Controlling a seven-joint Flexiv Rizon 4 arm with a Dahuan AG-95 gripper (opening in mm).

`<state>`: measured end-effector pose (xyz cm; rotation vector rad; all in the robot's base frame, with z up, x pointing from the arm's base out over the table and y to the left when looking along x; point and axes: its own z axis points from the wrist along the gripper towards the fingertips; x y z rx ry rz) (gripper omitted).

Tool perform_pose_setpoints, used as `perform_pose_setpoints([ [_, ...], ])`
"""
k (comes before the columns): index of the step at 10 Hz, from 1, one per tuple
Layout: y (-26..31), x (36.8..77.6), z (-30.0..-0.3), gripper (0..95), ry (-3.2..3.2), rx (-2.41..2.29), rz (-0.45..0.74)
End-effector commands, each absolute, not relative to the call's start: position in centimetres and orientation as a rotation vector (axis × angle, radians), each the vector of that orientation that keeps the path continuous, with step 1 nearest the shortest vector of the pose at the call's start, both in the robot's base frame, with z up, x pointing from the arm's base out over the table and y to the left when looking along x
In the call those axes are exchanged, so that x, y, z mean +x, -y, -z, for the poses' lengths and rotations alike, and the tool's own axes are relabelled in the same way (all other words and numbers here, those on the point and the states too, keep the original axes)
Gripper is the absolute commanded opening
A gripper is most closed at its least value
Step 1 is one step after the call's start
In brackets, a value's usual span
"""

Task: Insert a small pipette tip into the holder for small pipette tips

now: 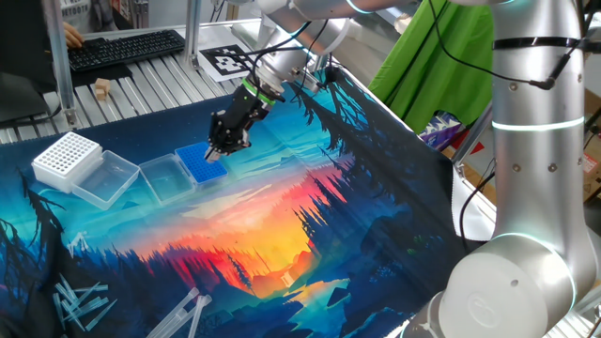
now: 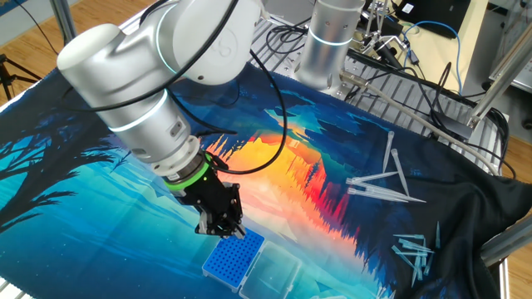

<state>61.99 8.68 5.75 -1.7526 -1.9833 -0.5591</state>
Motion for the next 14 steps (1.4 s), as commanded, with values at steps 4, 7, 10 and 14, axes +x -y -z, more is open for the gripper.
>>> perform_pose_setpoints([
  [4, -8.39, 62.32, -5.47, 0.0, 1.987, -1.745, 0.556],
  [7, -8.36, 62.36, -5.41, 0.0, 1.979, -1.747, 0.559],
  [10, -8.59, 62.20, -5.55, 0.0, 1.975, -1.747, 0.561],
  [14, -8.84, 62.13, -5.50, 0.0, 1.980, -1.741, 0.562],
])
